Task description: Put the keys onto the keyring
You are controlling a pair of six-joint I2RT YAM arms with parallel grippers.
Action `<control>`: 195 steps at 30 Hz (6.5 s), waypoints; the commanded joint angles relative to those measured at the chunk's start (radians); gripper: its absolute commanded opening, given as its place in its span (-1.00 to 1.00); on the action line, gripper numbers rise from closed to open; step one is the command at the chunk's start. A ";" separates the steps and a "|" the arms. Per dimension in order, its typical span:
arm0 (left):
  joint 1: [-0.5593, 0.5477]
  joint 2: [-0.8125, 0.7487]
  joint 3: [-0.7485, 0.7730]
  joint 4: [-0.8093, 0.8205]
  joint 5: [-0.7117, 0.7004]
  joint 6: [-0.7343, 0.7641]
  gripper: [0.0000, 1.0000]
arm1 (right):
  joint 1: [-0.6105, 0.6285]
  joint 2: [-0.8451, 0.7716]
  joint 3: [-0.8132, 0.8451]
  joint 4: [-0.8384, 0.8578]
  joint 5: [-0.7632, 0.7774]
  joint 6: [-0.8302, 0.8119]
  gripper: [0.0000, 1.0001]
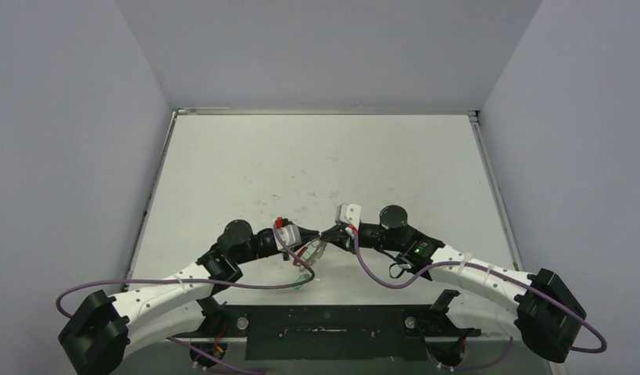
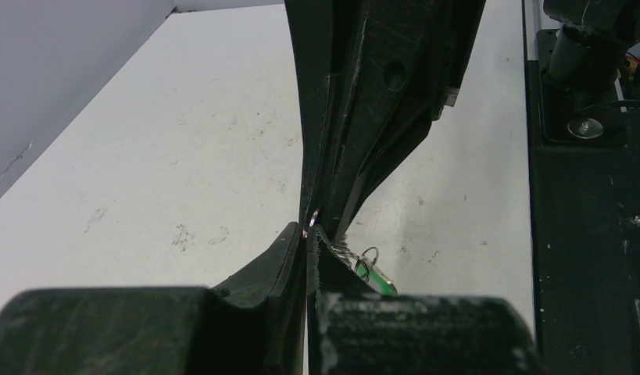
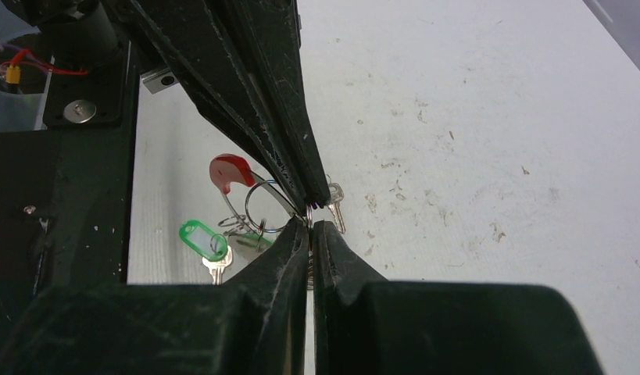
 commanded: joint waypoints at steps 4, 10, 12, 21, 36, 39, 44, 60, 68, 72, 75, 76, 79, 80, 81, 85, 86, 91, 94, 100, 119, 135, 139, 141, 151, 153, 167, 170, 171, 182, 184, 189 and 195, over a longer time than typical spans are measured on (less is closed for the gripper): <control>-0.004 0.004 0.065 -0.014 0.022 0.017 -1.00 | 0.008 -0.022 0.037 0.066 -0.035 -0.026 -1.00; -0.005 -0.014 0.115 -0.157 0.004 0.071 -1.00 | 0.011 -0.027 0.060 0.007 -0.005 -0.050 -0.65; -0.005 -0.020 0.128 -0.191 0.004 0.089 -1.00 | 0.010 -0.034 0.060 -0.004 0.009 -0.055 -0.45; -0.005 -0.007 0.170 -0.289 0.031 0.140 -1.00 | 0.010 -0.081 0.108 -0.177 0.061 -0.177 -0.24; -0.007 0.019 0.201 -0.329 0.045 0.170 -1.00 | 0.011 0.001 0.180 -0.306 -0.034 -0.275 -0.46; -0.007 0.020 0.202 -0.329 0.046 0.171 -1.00 | 0.012 0.017 0.181 -0.291 -0.051 -0.265 -0.46; -0.009 0.022 0.202 -0.324 0.049 0.169 -1.00 | 0.018 0.037 0.178 -0.257 -0.057 -0.248 -0.46; -0.016 0.008 0.184 -0.294 0.013 0.148 -1.00 | 0.022 0.072 0.194 -0.272 -0.044 -0.250 -1.00; -0.016 -0.106 0.066 -0.209 -0.075 0.099 -0.13 | 0.001 0.015 0.097 -0.100 -0.064 -0.177 -1.00; -0.014 -0.159 -0.005 -0.131 -0.094 0.057 -0.10 | -0.012 0.009 0.043 0.040 -0.102 -0.114 -1.00; -0.016 -0.181 -0.041 -0.092 -0.082 0.044 -0.14 | -0.014 0.010 0.035 0.078 -0.117 -0.093 -1.00; -0.015 -0.186 -0.051 -0.081 -0.076 0.044 -0.15 | -0.014 0.011 0.031 0.090 -0.121 -0.087 -1.00; -0.014 -0.187 -0.075 -0.037 -0.061 0.033 -0.21 | -0.017 0.008 0.019 0.135 -0.139 -0.066 -1.00; -0.015 -0.185 -0.081 -0.020 -0.057 0.030 -0.23 | -0.017 0.007 0.015 0.150 -0.147 -0.057 -1.00; -0.015 -0.181 -0.086 -0.004 -0.054 0.025 -0.25 | -0.016 0.006 0.011 0.167 -0.155 -0.050 -1.00; -0.015 -0.154 -0.096 0.069 -0.050 0.012 -0.30 | -0.017 0.012 0.007 0.209 -0.175 -0.022 -1.00; -0.014 -0.147 -0.099 0.089 -0.051 0.008 -0.30 | -0.017 0.015 0.006 0.217 -0.176 -0.018 -1.00; -0.015 -0.103 -0.096 0.156 -0.043 -0.004 -0.38 | -0.017 0.020 0.004 0.243 -0.181 -0.001 -1.00; -0.015 -0.088 -0.091 0.177 -0.030 -0.006 -0.54 | -0.017 0.021 0.005 0.237 -0.184 -0.002 -1.00; -0.014 -0.094 -0.085 0.178 -0.027 -0.003 -0.68 | -0.017 0.024 0.010 0.213 -0.186 -0.014 -1.00; -0.015 -0.086 -0.040 0.091 -0.001 0.015 -1.00 | -0.017 0.018 0.032 0.092 -0.138 -0.065 -0.96; -0.014 -0.109 -0.028 0.003 -0.066 0.026 -1.00 | -0.019 -0.105 0.038 -0.020 -0.031 -0.143 0.99; -0.015 -0.122 -0.024 -0.004 -0.087 0.019 -1.00 | -0.019 -0.134 0.048 -0.023 0.085 -0.094 1.00; -0.014 -0.133 -0.016 -0.012 -0.110 0.004 -1.00 | -0.020 -0.146 0.048 -0.009 0.163 -0.033 1.00; 0.090 -0.154 0.060 -0.083 -0.120 -0.104 -1.00 | -0.065 -0.107 0.160 -0.145 0.458 0.333 1.00; 0.143 -0.158 0.073 -0.088 -0.074 -0.139 -1.00 | -0.071 -0.085 0.187 -0.190 0.513 0.388 1.00; 0.479 -0.365 0.119 -0.346 -0.004 -0.198 -1.00 | -0.081 0.136 0.368 -0.500 0.540 0.528 1.00; 0.528 -0.421 0.133 -0.457 -0.001 -0.159 -1.00 | -0.043 0.184 0.365 -0.491 0.445 0.487 0.87; 0.538 -0.437 0.137 -0.494 -0.005 -0.141 -1.00 | -0.015 0.197 0.368 -0.497 0.444 0.466 0.85; 0.552 -0.537 0.212 -0.839 -0.120 0.044 -1.00 | 0.282 0.307 0.376 -0.551 0.584 0.310 0.61; 0.552 -0.547 0.211 -0.845 -0.124 0.045 -1.00 | 0.337 0.332 0.391 -0.564 0.642 0.284 0.58; 0.552 -0.561 0.201 -0.830 -0.123 0.027 -1.00 | 0.440 0.443 0.448 -0.589 0.722 0.244 0.42; 0.552 -0.568 0.191 -0.811 -0.121 0.002 -1.00 | 0.461 0.539 0.514 -0.611 0.724 0.235 0.19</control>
